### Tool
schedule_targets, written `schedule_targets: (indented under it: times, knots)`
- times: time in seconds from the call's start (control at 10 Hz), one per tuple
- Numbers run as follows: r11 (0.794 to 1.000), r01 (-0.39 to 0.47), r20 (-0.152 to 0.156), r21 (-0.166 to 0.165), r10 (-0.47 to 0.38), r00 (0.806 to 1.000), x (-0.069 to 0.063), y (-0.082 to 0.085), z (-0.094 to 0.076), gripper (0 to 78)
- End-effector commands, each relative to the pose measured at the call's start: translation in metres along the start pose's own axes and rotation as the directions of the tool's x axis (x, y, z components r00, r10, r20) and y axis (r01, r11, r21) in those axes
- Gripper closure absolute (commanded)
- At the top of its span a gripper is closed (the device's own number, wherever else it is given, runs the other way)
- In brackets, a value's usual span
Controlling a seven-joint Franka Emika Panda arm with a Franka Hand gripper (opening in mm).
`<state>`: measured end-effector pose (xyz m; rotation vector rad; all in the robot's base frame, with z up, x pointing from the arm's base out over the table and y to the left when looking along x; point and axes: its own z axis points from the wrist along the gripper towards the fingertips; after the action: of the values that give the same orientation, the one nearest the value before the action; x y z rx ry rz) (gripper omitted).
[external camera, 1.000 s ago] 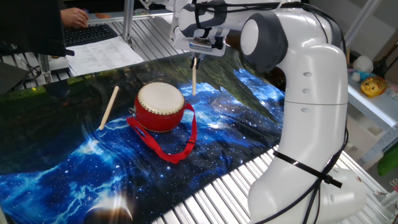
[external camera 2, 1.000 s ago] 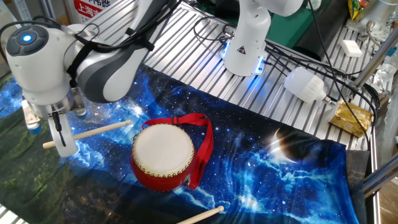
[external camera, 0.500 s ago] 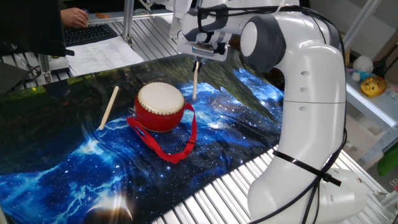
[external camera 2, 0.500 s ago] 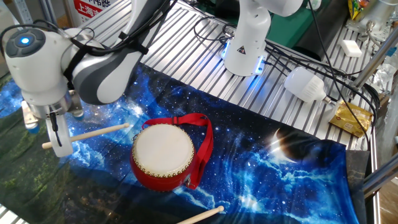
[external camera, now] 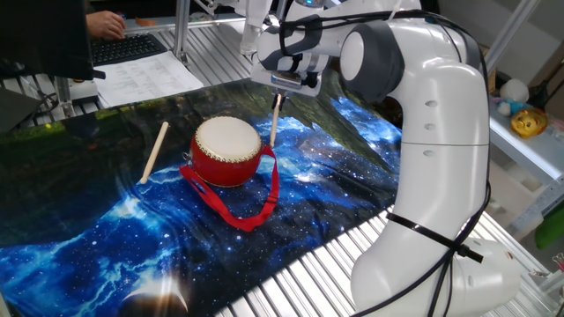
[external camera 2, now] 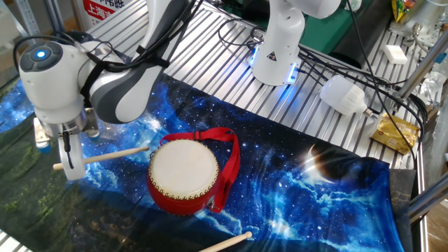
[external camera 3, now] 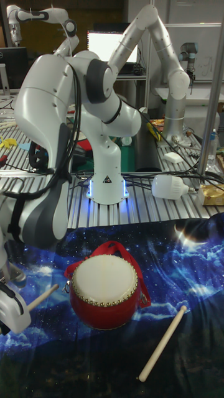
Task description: Play the drum
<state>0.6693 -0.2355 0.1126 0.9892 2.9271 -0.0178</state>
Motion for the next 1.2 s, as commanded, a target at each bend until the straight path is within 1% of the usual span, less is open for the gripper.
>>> schedule_targets:
  times: [0.1,0.4,0.6,0.8,1.2]
  knots:
    - [0.999,-0.037,-0.002,-0.012,0.037,0.999,0.003,-0.003,0.011,76.4]
    - [0.999,-0.035,-0.004,-0.014,0.035,0.999,0.005,-0.004,0.014,76.4]
    - [0.999,-0.034,-0.003,-0.013,0.034,0.999,0.005,-0.005,0.019,76.4]
    - [0.999,-0.037,0.005,-0.013,0.037,0.999,0.005,-0.005,0.023,76.4]
    - [0.998,-0.057,0.003,-0.010,0.057,0.998,0.005,-0.005,0.023,76.4]
